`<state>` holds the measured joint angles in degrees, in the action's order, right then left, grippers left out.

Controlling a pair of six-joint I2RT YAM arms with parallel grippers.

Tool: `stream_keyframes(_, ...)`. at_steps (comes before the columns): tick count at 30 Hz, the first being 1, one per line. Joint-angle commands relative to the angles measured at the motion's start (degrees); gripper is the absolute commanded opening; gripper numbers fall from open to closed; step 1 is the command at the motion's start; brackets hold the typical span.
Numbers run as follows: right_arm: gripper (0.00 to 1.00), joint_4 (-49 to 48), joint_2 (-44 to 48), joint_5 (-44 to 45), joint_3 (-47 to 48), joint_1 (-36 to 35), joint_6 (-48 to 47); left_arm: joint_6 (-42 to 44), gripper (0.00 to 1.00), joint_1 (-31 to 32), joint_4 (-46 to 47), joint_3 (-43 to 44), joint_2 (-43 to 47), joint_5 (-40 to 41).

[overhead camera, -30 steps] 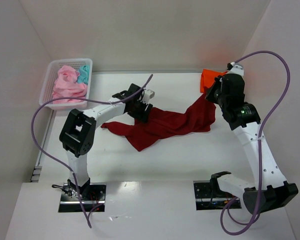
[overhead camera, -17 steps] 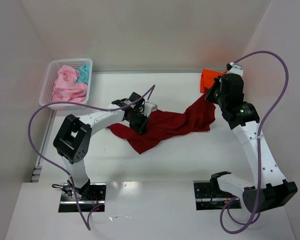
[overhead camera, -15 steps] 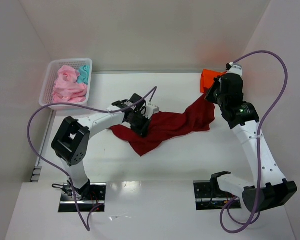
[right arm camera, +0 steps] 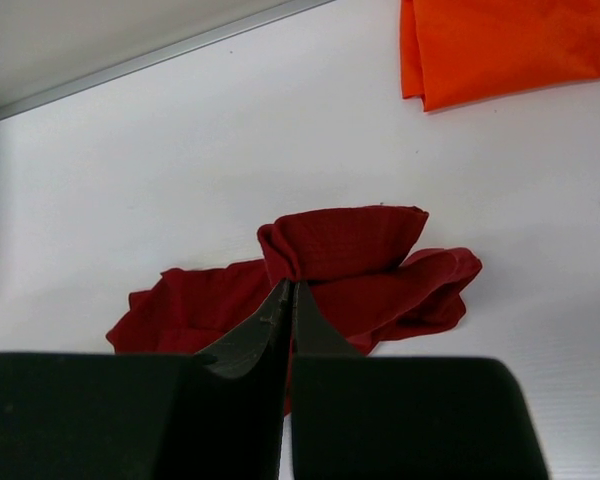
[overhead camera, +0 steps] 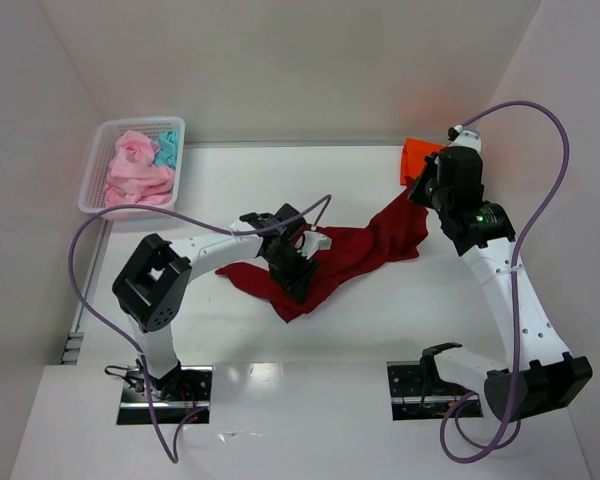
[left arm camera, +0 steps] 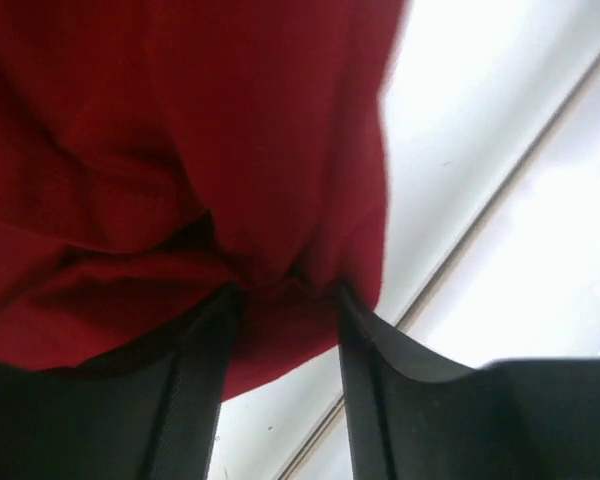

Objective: Fold and stack the t-shirts
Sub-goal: Flatten out the tshirt

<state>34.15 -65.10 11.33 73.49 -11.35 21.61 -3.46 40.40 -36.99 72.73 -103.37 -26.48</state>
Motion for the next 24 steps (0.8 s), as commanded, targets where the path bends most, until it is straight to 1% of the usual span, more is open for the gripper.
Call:
stream_keyframes(1,0.01,-1.1,-0.11,-0.26,-0.46,0.46,-0.95,-5.55,0.67,0.74,2.25,-0.4,0.52,10.15)
stream_keyframes(2,0.01,-1.1,-0.11,-0.87,-0.46,0.46,-0.95,-8.2,0.7,0.03,3.49,-0.4,1.76,14.13)
stream_keyframes(3,0.01,-1.1,-0.11,-0.87,-0.46,0.46,-0.95,-8.22,0.72,-1.19,4.64,-0.39,2.9,14.17)
stream_keyframes(4,0.01,-1.1,0.5,-0.87,-0.46,0.46,-0.95,-10.92,0.75,-4.34,7.0,0.21,4.83,16.26)
stream_keyframes(6,0.01,-1.1,0.5,-0.87,-0.46,0.46,-0.95,-12.36,0.8,-8.3,9.21,2.5,5.37,16.28)
stream_keyframes(8,0.01,-1.1,0.5,-0.87,-0.46,0.46,-0.95,-12.97,0.85,-10.07,9.83,5.12,5.37,17.94)
stream_keyframes(9,0.01,-1.63,0.5,-0.87,-0.46,0.46,-0.95,-12.97,0.91,-10.78,10.44,6.8,4.77,18.56)
stream_keyframes(10,0.01,-1.63,0.5,-0.87,-0.46,0.46,-0.95,-12.97,0.93,-10.78,11.15,7.33,4.76,18.57)
stream_keyframes(12,0.01,-2.15,0.5,-0.87,-0.46,0.46,-0.95,-12.36,0.94,-12.27,12.9,8.12,2.66,18.57)
stream_keyframes(15,0.01,-2.16,0.5,-0.87,-0.46,0.46,-0.95,-12.97,0.94,-14.2,14.05,8.92,0.28,15.07)
stream_keyframes(19,0.01,-2.16,0.5,-0.26,-0.46,0.46,-0.95,-12.44,0.9,-14.21,14.58,10.06,-3.32,9.44)
stream_keyframes(20,0.01,-2.16,0.5,-0.26,-0.46,0.46,-0.95,-11.75,0.9,-14.21,14.58,10.06,-3.33,6.82)
stream_keyframes(23,0.01,-2.16,0.5,0.27,-0.46,0.46,-0.95,-11.74,0.89,-14.21,14.58,9.54,-5.34,4.08)
stream_keyframes(24,0.01,-2.16,0.5,0.27,-0.46,0.46,-0.95,-11.74,0.87,-14.21,14.58,9.54,-5.87,3.28)
